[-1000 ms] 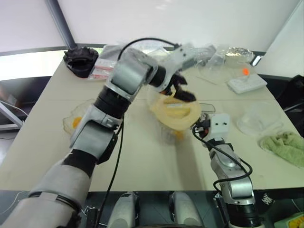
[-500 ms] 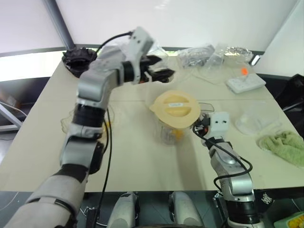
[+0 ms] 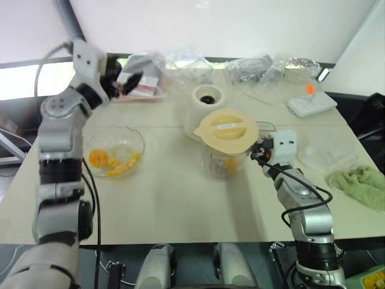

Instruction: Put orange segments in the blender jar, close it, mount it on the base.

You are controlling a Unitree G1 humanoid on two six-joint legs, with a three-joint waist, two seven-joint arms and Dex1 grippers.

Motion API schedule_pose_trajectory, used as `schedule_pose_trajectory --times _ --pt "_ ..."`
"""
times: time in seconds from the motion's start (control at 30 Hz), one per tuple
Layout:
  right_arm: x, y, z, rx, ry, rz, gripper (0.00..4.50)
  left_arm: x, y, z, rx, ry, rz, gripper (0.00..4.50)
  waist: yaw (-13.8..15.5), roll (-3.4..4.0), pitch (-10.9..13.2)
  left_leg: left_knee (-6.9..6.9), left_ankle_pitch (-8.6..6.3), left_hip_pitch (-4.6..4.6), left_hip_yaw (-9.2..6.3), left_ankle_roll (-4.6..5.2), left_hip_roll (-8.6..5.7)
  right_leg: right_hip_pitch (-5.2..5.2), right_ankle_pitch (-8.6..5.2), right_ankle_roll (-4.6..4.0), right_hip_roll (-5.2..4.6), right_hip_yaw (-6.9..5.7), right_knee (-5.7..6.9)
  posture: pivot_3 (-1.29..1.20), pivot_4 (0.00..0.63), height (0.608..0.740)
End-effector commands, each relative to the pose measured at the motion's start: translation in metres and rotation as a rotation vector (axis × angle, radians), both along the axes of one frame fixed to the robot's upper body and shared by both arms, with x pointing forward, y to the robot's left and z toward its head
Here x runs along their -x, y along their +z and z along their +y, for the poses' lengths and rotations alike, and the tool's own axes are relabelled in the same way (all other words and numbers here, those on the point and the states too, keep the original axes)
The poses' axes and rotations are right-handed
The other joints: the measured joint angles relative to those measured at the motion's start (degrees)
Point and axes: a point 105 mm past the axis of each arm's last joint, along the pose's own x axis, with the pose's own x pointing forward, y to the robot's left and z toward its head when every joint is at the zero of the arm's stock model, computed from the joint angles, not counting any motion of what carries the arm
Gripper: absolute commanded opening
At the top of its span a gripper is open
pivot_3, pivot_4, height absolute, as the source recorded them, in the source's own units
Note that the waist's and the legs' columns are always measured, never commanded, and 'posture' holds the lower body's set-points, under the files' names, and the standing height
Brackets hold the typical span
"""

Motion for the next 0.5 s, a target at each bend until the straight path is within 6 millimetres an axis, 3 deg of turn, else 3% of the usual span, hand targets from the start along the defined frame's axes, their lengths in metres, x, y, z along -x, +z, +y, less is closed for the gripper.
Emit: schedule_pose_trajectory --times 0.03,0.27,0.4,0.5 --pt "-0.002 0.057 -0.009 -0.055 -0.011 -0.16 0.91 0.042 -0.01 -0.03 0.017 -0.172 0.054 3.99 -0.07 0.01 0.03 0.0 0.0 -0.01 0.03 0.0 0.0 -0.05 0.0 0.0 -0.01 0.04 0.07 0.0 0.15 0.74" --pt "-0.001 0.127 -0.01 -0.154 -0.009 -0.241 0.91 0.062 -0.042 -0.051 0.009 -0.193 0.117 3.99 0.26 0.12 0.1 0.01 0.07 0.06 -0.11 -0.11 0.04 -0.16 -0.02 -0.06 0.05 -0.03 0.38 0.0 0.15 0.74" --pt "-0.003 0.171 -0.003 -0.109 0.026 -0.277 0.91 0.066 -0.054 -0.06 -0.003 -0.2 0.12 3.99 0.01 0.18 0.12 0.03 0.1 0.09 -0.06 -0.14 0.04 -0.15 0.0 -0.1 0.05 0.0 0.38 0.0 0.15 0.74" --pt "-0.005 0.192 0.001 -0.09 0.045 -0.297 0.91 0.069 -0.063 -0.062 -0.062 -0.218 0.093 3.99 0.05 0.23 0.16 -0.02 0.1 0.07 -0.05 -0.14 0.04 -0.18 0.0 -0.1 0.06 -0.01 0.35 0.0 0.15 0.74"
